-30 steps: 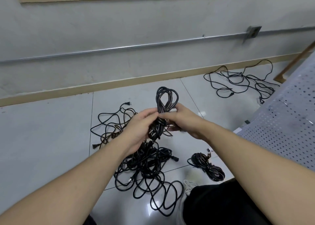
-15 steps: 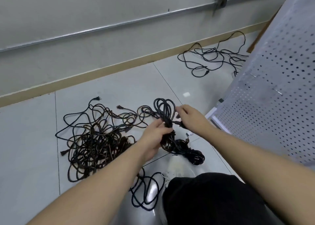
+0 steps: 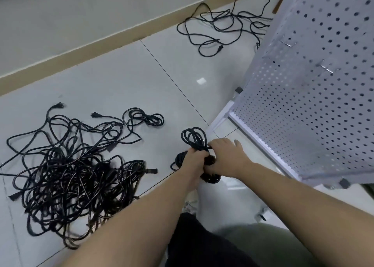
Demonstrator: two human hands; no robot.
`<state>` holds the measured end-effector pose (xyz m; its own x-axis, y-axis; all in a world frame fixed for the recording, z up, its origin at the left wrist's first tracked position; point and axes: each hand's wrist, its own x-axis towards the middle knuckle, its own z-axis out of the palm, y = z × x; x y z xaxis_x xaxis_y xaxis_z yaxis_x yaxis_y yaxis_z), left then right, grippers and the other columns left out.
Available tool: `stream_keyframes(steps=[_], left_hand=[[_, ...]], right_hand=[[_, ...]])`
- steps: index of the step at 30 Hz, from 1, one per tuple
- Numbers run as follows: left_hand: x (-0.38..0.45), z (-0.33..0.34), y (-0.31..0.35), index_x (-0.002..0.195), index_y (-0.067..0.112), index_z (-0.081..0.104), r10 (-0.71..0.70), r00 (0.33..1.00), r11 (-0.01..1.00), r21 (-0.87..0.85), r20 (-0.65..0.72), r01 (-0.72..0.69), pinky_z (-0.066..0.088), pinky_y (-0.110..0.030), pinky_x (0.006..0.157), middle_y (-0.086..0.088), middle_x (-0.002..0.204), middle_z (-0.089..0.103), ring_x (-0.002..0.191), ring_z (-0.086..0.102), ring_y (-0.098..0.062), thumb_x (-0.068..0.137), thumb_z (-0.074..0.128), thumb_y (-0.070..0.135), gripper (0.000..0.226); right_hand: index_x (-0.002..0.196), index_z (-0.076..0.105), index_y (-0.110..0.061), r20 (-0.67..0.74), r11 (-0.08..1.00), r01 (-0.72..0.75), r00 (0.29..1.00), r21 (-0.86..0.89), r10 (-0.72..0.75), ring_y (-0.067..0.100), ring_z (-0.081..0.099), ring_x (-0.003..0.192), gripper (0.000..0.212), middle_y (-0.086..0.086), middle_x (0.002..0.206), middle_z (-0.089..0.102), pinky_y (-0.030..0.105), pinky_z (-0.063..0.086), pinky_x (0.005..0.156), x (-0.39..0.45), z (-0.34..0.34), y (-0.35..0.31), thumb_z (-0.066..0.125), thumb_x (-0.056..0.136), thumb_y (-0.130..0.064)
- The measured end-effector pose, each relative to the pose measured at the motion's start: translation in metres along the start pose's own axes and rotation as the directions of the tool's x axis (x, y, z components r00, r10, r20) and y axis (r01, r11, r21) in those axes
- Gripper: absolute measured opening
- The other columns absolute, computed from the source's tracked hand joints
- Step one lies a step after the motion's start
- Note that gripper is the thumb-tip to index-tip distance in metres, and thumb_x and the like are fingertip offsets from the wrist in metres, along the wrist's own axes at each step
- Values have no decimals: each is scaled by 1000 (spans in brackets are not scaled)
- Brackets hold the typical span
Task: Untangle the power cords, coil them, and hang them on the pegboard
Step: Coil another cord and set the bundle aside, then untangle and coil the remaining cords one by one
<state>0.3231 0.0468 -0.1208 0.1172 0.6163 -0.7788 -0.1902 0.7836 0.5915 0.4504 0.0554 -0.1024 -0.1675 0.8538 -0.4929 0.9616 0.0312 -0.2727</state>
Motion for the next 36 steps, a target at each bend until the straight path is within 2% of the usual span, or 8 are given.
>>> stream_keyframes(steps=[2,5,9,11,16,28,33,36], left_hand=[[10,14,-3,124,17,61,-86,995,996,28,53,84,55,-28,71,-6,112,68,96,67,-17,99,59,20,24],[26,20,-8,104,19,65,-162,981,966,218,105,137,49,-37,104,-3,116,68,113,62,-19,104,55,32,16],[37,6,-19,98,22,69,-115,993,941,323,8,106,53,-30,81,-2,105,72,94,68,-19,101,56,23,14],[34,-6,-21,107,24,72,-105,995,939,328,0,99,58,-34,90,1,107,73,100,71,-21,100,59,24,15],[7,-48,-8,107,19,68,35,996,922,388,-77,-2,56,-33,75,-6,106,68,77,66,-19,104,53,18,16],[-71,-200,6,108,10,64,145,966,917,396,-212,-51,48,-25,58,-6,90,63,67,59,-16,104,51,14,14],[-66,-256,-11,91,19,65,203,944,840,542,-262,-30,51,-34,66,-4,84,63,73,58,-21,98,57,6,17],[-57,-277,-15,105,18,69,255,933,763,645,-254,-33,47,-21,61,2,89,65,73,58,-13,97,58,11,16]], right_hand=[[126,54,-29,1,997,-54,999,-50,54,18,42,136,58,-9,133,55,56,18,120,13,15,19,64,76,-57],[131,54,-25,93,988,-104,989,-113,115,22,46,131,51,-4,136,54,50,31,112,25,35,40,62,85,-46],[123,51,-20,195,990,-139,971,-24,141,28,56,112,40,3,126,57,38,46,84,27,57,47,62,85,-27],[124,49,-18,185,990,-144,972,4,141,29,55,114,43,5,129,55,39,50,87,26,59,44,63,85,-28],[145,46,-24,128,998,-55,990,-26,58,26,45,132,56,2,146,46,43,46,102,14,43,17,57,90,-29],[141,52,-25,286,955,292,921,-57,-265,25,57,121,43,1,133,62,39,47,100,10,32,-142,54,98,-32],[138,54,-23,319,949,303,911,-87,-262,27,56,123,42,4,135,61,32,43,93,34,61,-193,52,96,-20],[131,54,-20,303,968,242,929,-57,-215,29,58,118,39,6,130,62,31,42,87,56,82,-205,53,93,-14]])
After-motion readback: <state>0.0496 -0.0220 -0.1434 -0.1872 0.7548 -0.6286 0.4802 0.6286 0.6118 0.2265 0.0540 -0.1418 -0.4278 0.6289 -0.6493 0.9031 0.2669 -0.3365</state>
